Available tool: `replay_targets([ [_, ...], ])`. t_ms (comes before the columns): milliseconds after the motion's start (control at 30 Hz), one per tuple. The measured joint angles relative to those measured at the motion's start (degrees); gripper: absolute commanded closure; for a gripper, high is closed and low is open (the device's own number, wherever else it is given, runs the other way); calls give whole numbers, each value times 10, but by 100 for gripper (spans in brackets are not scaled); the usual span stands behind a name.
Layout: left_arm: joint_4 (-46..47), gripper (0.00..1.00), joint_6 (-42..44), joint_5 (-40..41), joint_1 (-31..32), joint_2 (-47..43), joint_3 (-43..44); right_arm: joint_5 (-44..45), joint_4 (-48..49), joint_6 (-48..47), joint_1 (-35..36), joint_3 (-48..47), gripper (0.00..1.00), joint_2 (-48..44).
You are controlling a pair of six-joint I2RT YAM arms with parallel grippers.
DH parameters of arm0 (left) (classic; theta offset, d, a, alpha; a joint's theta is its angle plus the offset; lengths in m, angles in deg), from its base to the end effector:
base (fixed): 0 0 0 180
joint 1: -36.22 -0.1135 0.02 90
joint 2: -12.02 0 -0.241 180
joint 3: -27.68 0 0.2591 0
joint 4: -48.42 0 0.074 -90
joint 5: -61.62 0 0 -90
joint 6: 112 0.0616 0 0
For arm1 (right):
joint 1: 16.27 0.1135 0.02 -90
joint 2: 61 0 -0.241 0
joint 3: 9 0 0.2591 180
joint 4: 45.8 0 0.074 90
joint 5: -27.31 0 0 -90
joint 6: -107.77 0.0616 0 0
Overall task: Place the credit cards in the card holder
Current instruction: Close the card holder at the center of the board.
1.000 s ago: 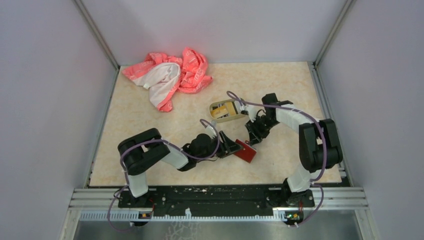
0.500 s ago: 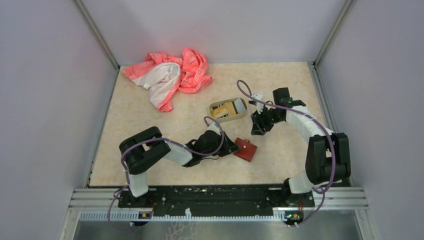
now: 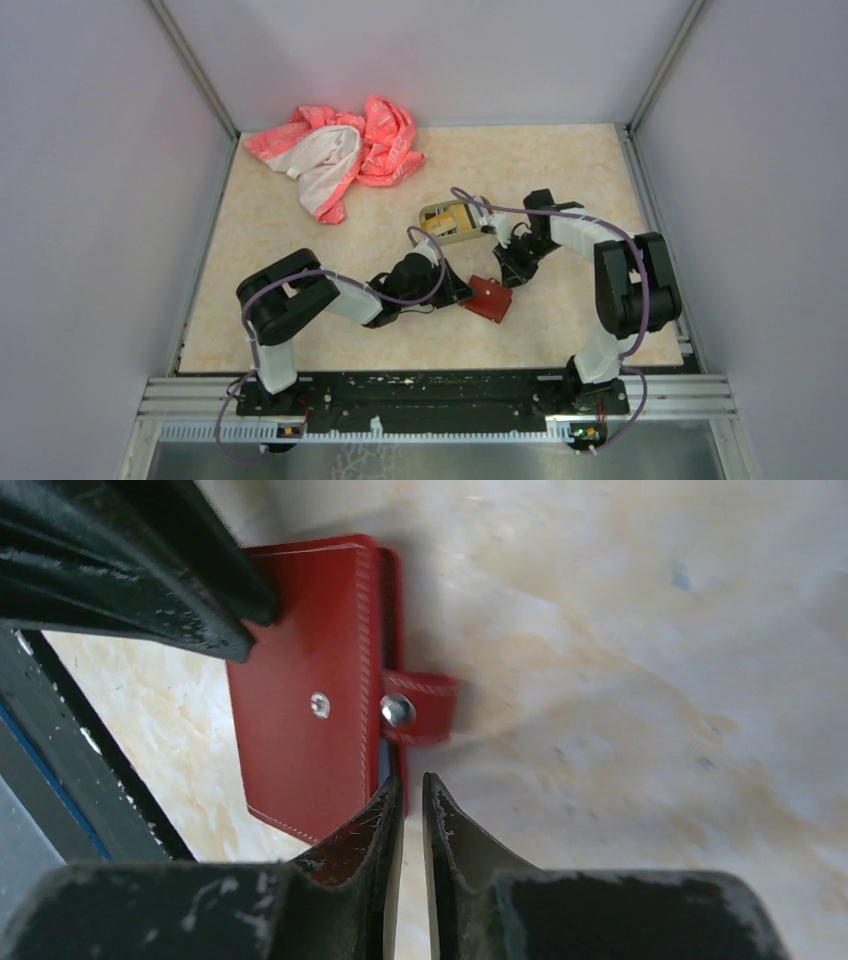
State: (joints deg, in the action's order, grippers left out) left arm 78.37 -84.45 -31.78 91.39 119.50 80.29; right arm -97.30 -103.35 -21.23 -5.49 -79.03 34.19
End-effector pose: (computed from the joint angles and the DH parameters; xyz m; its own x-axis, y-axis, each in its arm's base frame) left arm 0.2051 -0.3012 0.0744 -0.8650 -0.3064 -0.3973 0.1798 0.5499 -0.8156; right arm 0.2804 0.0890 0.1197 -0.6158 -0.6445 -0.4532 -0.7879 0.5011 0.3580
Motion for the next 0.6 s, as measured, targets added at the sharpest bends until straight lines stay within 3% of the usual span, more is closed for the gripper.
replay_targets([
  [367, -33, 69, 51, -28, -57, -43, -26, 12, -4, -4, 167, 0, 91, 14],
  [500, -23, 69, 73, -50, -64, -61, -51, 4, -4, -4, 170, 0, 85, 8],
  [600, -5, 68, 89, -72, -66, -72, -72, 2, -6, -14, 159, 0, 76, -14],
])
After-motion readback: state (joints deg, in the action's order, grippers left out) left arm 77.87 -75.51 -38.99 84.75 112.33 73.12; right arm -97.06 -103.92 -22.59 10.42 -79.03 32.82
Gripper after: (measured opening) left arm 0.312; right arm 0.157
